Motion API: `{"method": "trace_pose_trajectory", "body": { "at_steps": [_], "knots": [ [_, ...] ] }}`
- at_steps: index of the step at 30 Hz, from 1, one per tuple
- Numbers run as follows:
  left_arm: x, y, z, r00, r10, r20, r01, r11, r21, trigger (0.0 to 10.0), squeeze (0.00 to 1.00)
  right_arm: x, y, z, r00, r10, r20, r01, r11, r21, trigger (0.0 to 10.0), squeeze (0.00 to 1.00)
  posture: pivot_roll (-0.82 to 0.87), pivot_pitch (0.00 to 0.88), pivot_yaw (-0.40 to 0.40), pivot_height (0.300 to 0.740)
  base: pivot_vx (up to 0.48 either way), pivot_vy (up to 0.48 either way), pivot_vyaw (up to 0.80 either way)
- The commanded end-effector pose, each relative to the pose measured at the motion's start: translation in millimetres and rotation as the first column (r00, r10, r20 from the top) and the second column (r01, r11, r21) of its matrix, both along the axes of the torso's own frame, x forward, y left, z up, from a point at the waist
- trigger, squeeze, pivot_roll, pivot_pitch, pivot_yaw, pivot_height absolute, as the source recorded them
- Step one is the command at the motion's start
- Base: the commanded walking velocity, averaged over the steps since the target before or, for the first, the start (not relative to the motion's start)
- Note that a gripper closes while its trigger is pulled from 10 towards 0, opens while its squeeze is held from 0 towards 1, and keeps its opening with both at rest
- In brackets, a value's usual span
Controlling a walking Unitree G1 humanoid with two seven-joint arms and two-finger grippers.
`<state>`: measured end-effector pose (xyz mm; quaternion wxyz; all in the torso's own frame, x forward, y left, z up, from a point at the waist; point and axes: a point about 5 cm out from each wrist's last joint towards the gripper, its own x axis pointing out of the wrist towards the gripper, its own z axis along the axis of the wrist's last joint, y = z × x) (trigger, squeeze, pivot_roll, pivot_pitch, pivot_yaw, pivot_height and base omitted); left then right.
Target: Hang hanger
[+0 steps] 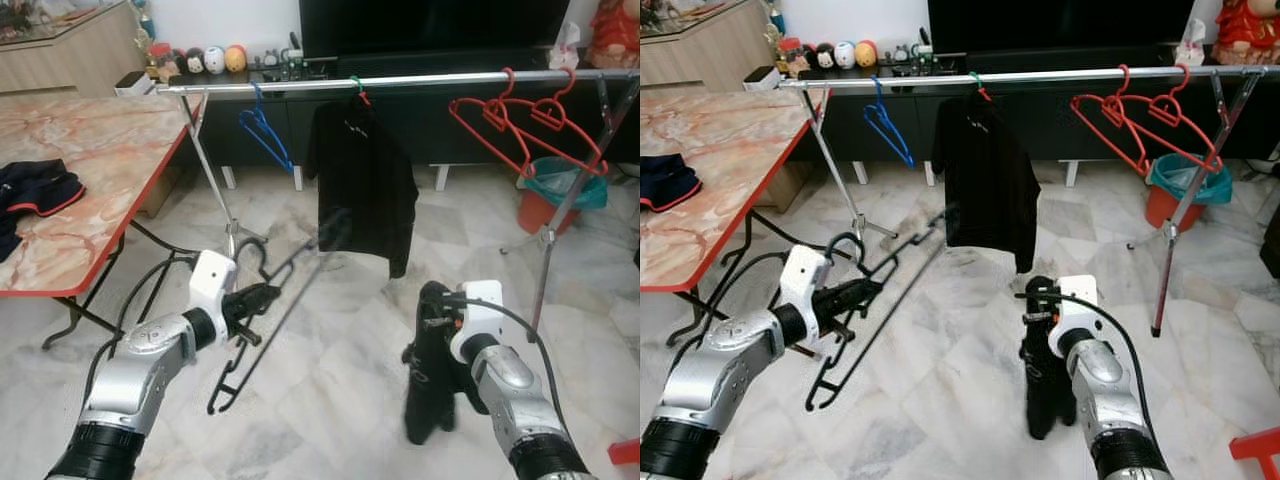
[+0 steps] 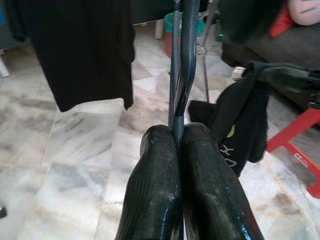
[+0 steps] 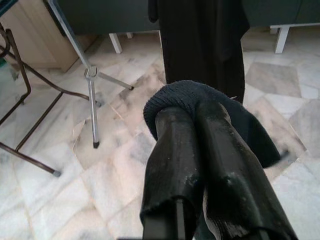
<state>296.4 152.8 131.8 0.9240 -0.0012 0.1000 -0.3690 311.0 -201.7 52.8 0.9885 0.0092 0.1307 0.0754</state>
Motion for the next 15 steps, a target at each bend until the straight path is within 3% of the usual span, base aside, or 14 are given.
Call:
{"method": "trace_pose_trajectory", "body": {
  "at_steps": [1,5,6,7,8,10,11,12,15],
  "knots": [
    [-1.7,6.1,-1,1.0,0.017,-0.003,-0.017,1.0,0.025,10.0,0.0,6.1,5.7,7,0.999,-0.002,0.043,0.002,1.0,0.016,0.0,0.0,-0.01,0.0,0.127,0.719,0.0,0.0,0.0],
    [4.4,13.0,-2,0.994,0.105,0.011,-0.105,0.994,0.031,10.0,0.0,6.3,6.3,8,0.999,-0.007,0.048,0.006,1.0,0.021,0.0,0.0,-0.01,0.0,0.127,0.719,0.0,0.0,0.0],
    [10.1,20.4,-4,0.979,0.202,0.018,-0.202,0.979,0.034,10.0,0.0,6.0,6.4,7,0.999,-0.008,0.048,0.007,1.0,0.021,0.0,0.0,-0.01,0.0,0.121,0.719,0.0,0.0,0.0],
    [17.1,34.1,-12,0.931,0.365,-0.004,-0.365,0.93,0.032,10.0,0.0,5.1,7.1,6,0.999,-0.007,0.048,0.006,1.0,0.021,0.0,0.0,-0.01,0.0,0.12,0.719,0.0,0.0,0.0],
    [18.0,42.1,-18,0.9,0.436,-0.02,-0.434,0.9,0.044,10.0,0.0,4.6,7.6,6,0.999,-0.007,0.049,0.006,1.0,0.021,0.0,0.0,-0.01,0.0,0.118,0.719,0.0,0.0,0.0],
    [12.7,65.2,-40,0.816,0.577,-0.006,-0.568,0.805,0.173,10.0,0.0,2.9,6.9,6,0.998,-0.033,0.06,0.031,0.999,0.026,0.0,0.0,-0.02,0.0,0.107,0.719,0.0,0.0,0.0],
    [12.7,65.2,-40,0.816,0.577,-0.006,-0.568,0.805,0.173,10.0,0.0,2.9,6.9,6,0.998,-0.033,0.06,0.031,0.999,0.026,0.0,0.0,-0.02,0.0,0.107,0.719,0.0,0.0,0.0],
    [7.1,70.5,-47,0.811,0.584,0.025,-0.573,0.786,0.23,10.0,0.0,1.3,5.6,5,0.997,-0.055,0.063,0.053,0.998,0.033,0.0,0.0,-0.02,0.0,0.107,0.719,0.0,0.0,0.0],
    [1.7,68.2,-45,0.815,0.577,0.051,-0.573,0.791,0.214,10.0,0.0,-2.8,3.8,0,0.996,-0.07,0.053,0.069,0.997,0.022,0.0,0.0,-0.01,0.0,0.073,0.719,0.0,0.0,0.0]
  ]
}}
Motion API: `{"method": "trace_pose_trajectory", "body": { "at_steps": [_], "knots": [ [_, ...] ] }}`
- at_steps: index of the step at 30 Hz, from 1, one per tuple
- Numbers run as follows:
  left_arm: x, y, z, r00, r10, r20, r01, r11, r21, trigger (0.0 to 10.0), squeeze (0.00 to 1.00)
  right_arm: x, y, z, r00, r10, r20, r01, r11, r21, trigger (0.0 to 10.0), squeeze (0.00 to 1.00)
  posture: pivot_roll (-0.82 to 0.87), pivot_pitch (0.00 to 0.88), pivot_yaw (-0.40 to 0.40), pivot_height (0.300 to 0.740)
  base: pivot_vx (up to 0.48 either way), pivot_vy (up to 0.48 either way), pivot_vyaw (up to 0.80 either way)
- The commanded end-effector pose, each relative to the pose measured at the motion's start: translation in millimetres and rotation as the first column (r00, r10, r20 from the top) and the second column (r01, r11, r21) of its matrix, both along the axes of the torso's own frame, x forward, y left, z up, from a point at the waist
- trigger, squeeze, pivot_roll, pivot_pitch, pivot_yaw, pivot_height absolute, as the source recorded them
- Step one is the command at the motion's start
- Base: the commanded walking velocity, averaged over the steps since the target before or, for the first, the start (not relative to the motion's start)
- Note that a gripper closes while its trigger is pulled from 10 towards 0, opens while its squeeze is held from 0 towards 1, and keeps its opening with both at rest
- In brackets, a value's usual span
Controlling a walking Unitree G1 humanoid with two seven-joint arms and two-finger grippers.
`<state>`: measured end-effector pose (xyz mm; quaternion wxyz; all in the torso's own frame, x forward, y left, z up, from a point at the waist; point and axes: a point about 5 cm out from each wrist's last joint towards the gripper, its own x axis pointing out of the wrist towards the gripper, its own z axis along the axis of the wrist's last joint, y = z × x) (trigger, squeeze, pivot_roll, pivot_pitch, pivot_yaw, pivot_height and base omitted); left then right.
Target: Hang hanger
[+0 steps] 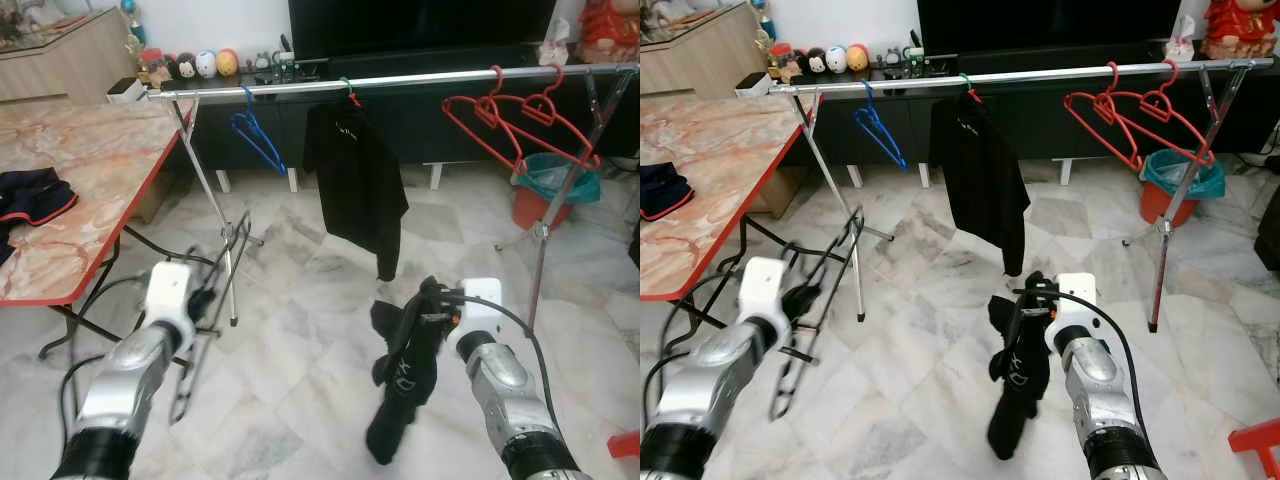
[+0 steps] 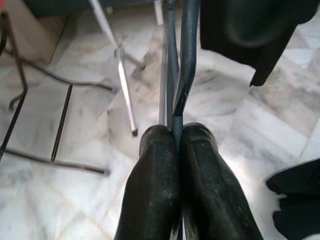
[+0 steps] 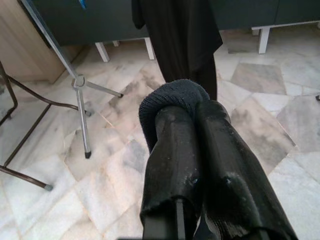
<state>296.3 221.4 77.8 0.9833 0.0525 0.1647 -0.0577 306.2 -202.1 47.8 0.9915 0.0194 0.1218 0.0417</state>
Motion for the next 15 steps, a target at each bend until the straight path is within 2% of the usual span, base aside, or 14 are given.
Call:
{"method": "trace_pose_trajectory", "body": {
  "at_steps": [1,3,4,9,15],
  "knots": [
    [1.2,-0.9,9,0.998,-0.001,0.055,0.0,1.0,0.016,10.0,0.0,0.2,3.4,2,1.0,-0.011,0.027,0.011,1.0,0.003,0.0,0.0,0.0,0.0,0.07,0.719,0.0,0.0,0.0],
    [0.0,-0.2,9,0.997,0.019,0.07,-0.019,1.0,-0.004,10.0,0.0,-3.1,1.5,-3,0.999,-0.047,0.004,0.047,0.999,0.002,4.5,0.0,-0.01,0.0,0.06,0.719,0.0,0.0,0.0],
    [-1.7,2.1,6,0.997,0.036,0.073,-0.037,0.999,0.009,10.0,0.0,-4.6,1.7,-5,0.998,-0.061,0.006,0.061,0.998,-0.005,10.0,0.0,-0.01,0.0,0.057,0.719,0.0,0.0,0.0],
    [-8.1,3.0,-8,0.994,0.088,0.061,-0.088,0.996,-0.01,10.0,0.0,-8.7,-1.7,-3,0.993,-0.11,0.045,0.109,0.994,0.016,10.0,0.0,-0.02,0.0,0.04,0.719,0.0,0.0,0.0],
    [-15.3,2.3,-11,0.991,0.107,0.082,-0.106,0.994,-0.016,10.0,0.0,-17.0,-5.1,-5,0.987,-0.145,0.071,0.144,0.989,0.022,10.0,0.0,-0.01,0.0,0.02,0.719,0.0,0.0,0.0]
  ]
}}
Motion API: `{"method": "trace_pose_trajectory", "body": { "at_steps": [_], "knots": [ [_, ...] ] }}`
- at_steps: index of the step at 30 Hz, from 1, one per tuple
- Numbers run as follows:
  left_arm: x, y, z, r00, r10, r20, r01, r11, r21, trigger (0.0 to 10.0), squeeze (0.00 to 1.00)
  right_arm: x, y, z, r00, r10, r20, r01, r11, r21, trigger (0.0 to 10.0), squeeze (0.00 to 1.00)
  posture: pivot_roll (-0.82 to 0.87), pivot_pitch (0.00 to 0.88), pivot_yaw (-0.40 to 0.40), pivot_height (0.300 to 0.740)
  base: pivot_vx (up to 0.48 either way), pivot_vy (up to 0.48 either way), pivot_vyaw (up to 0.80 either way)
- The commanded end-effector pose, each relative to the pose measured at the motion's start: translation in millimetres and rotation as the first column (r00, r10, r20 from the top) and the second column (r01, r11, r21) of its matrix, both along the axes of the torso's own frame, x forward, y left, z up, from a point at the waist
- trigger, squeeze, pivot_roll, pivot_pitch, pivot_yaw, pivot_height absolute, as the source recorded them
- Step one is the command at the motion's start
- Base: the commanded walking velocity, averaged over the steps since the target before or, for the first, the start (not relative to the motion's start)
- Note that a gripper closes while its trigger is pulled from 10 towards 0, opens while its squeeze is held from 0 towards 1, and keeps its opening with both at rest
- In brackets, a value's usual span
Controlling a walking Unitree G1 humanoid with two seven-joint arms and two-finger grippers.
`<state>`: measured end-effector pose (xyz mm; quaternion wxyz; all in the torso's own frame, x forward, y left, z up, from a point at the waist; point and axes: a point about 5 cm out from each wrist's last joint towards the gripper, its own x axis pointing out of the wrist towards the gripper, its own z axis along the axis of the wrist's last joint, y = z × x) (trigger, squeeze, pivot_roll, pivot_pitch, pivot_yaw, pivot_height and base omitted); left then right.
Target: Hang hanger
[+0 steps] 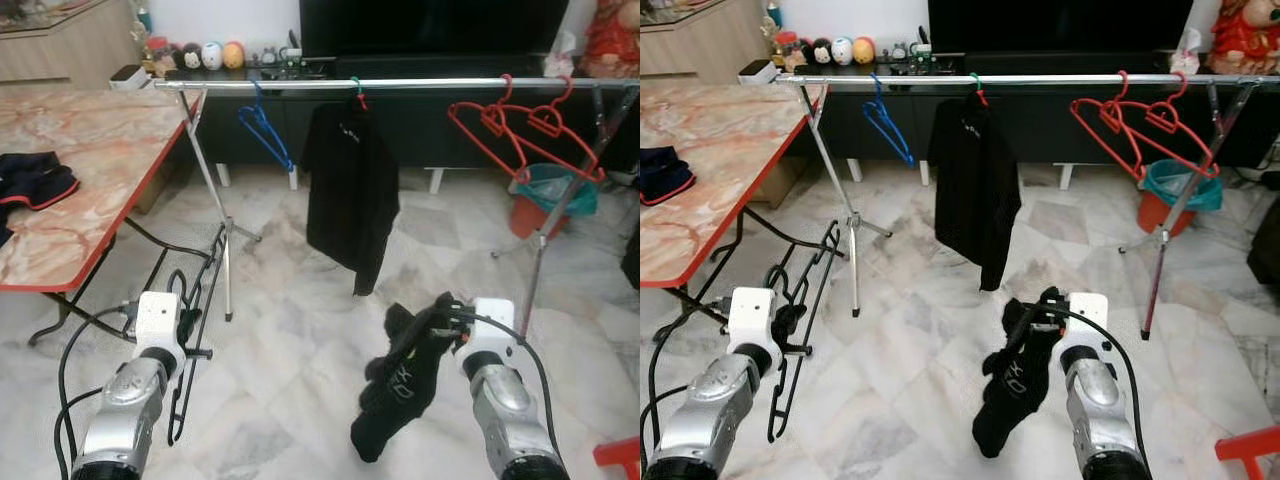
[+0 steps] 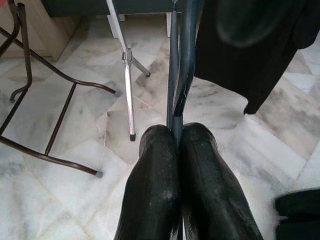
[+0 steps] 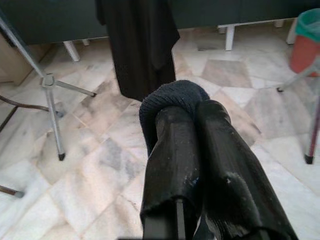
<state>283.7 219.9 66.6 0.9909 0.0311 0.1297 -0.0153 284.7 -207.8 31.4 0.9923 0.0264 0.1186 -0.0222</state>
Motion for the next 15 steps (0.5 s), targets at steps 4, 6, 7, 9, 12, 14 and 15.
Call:
{"method": "trace_pose_trajectory", "body": {
  "at_steps": [4,6,7,9,12,14,15],
  "knots": [
    [-7.9,-1.8,-5,1.0,0.011,-0.004,-0.011,1.0,0.011,10.0,0.0,0.1,-5.5,12,0.994,-0.063,0.091,0.06,0.998,0.037,10.0,0.0,-0.01,0.0,0.018,0.719,0.0,0.0,0.0],
    [-9.0,-4.3,-6,1.0,0.005,-0.006,-0.005,1.0,0.01,10.0,0.0,-0.8,-6.4,12,0.994,-0.065,0.094,0.062,0.998,0.03,10.0,0.0,0.0,0.0,0.016,0.719,0.0,0.0,0.0],
    [-9.1,-5.4,-6,1.0,0.0,-0.005,0.0,1.0,0.01,10.0,0.0,-1.1,-6.8,12,0.993,-0.067,0.094,0.064,0.998,0.026,10.0,0.0,0.0,0.0,0.016,0.719,0.0,0.0,0.0],
    [-9.1,-6.8,-8,1.0,0.001,-0.003,-0.001,1.0,0.011,10.0,0.0,-0.8,-8.9,12,0.993,-0.076,0.091,0.074,0.997,0.015,10.0,0.0,0.01,0.0,0.004,0.719,0.0,0.304,0.0],
    [-9.9,-7.5,-9,1.0,0.006,0.001,-0.006,1.0,0.013,10.0,0.0,0.8,-10.5,13,0.993,-0.069,0.092,0.07,0.998,-0.007,10.0,0.0,0.01,0.0,-0.001,0.719,0.0,0.344,0.0],
    [-10.5,-7.6,-10,1.0,0.008,0.001,-0.008,1.0,0.018,10.0,0.0,2.0,-10.8,14,0.993,-0.063,0.095,0.065,0.998,-0.017,10.0,0.0,0.01,0.0,-0.004,0.719,0.0,0.352,0.0],
    [-11.0,-7.4,-10,1.0,0.01,0.001,-0.01,1.0,0.018,10.0,0.0,2.8,-10.9,16,0.993,-0.059,0.105,0.062,0.998,-0.022,10.0,0.0,0.02,0.0,-0.005,0.719,0.0,0.352,0.0]
  ]
}}
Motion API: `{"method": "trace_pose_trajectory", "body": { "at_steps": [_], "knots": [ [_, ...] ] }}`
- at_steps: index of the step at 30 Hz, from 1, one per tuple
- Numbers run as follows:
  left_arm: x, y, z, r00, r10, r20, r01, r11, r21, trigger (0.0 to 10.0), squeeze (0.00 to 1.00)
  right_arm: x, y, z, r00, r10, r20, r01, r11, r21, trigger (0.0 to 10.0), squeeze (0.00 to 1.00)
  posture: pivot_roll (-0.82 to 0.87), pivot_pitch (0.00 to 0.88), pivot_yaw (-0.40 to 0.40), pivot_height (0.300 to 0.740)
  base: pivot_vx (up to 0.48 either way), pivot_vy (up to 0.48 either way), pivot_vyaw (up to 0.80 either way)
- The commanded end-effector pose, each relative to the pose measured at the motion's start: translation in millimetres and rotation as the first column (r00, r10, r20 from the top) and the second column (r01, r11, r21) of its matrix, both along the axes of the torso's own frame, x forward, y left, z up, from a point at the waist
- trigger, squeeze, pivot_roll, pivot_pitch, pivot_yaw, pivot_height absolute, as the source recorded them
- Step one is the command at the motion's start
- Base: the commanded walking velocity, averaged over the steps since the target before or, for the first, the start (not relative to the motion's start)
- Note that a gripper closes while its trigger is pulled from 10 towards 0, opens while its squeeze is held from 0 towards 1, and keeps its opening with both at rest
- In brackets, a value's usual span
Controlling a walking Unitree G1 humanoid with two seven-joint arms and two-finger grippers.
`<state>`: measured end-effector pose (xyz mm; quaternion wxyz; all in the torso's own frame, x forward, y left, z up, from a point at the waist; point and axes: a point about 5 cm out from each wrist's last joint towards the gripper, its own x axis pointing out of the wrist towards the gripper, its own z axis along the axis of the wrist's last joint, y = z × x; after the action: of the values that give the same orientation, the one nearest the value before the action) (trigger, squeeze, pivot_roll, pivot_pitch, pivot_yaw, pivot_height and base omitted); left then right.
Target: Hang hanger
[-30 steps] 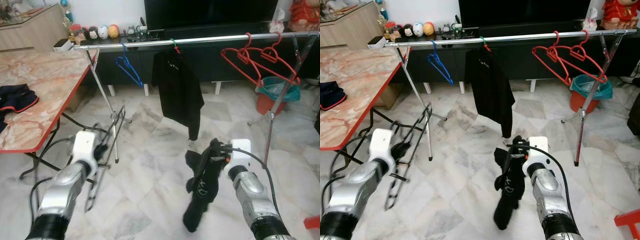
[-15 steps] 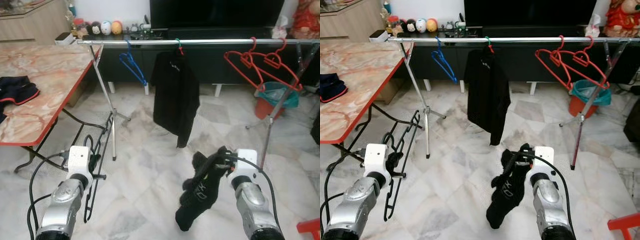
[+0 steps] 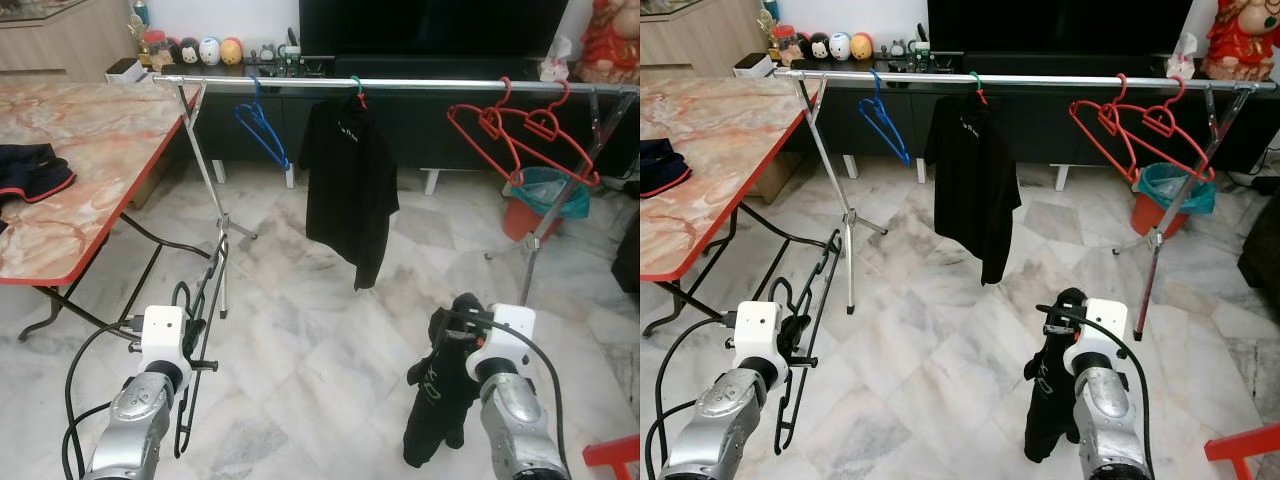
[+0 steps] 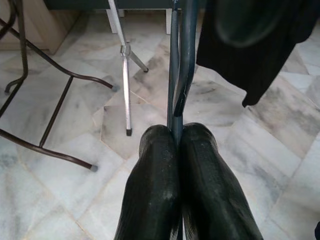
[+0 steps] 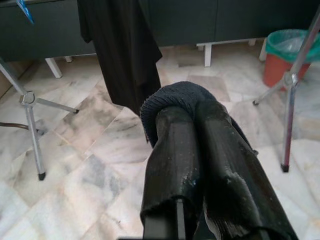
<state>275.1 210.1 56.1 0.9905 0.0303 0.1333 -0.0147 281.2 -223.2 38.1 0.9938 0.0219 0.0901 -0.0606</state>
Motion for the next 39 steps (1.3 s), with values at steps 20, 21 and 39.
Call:
{"method": "trace_pose_trajectory", "body": {
  "at_steps": [20,21,39],
  "knots": [
    [-3.2,4.2,0,1.0,0.003,0.01,-0.003,0.999,0.037,10.0,0.0,9.6,10.3,11,0.997,0.039,0.064,-0.04,0.999,0.019,10.0,0.0,0.02,0.0,0.007,0.719,0.0,0.353,0.33],
    [-3.2,4.2,0,1.0,0.002,0.01,-0.002,0.999,0.037,10.0,0.0,9.6,10.3,11,0.997,0.036,0.064,-0.038,0.999,0.023,10.0,0.0,0.02,0.0,0.007,0.719,0.0,0.356,0.0],
    [-0.3,8.5,4,1.0,0.013,0.02,-0.014,0.998,0.057,10.0,0.0,18.1,11.8,17,0.997,0.028,0.078,-0.031,0.999,0.037,10.0,0.0,0.02,0.0,0.003,0.719,0.0,0.367,0.0]
  ]
}}
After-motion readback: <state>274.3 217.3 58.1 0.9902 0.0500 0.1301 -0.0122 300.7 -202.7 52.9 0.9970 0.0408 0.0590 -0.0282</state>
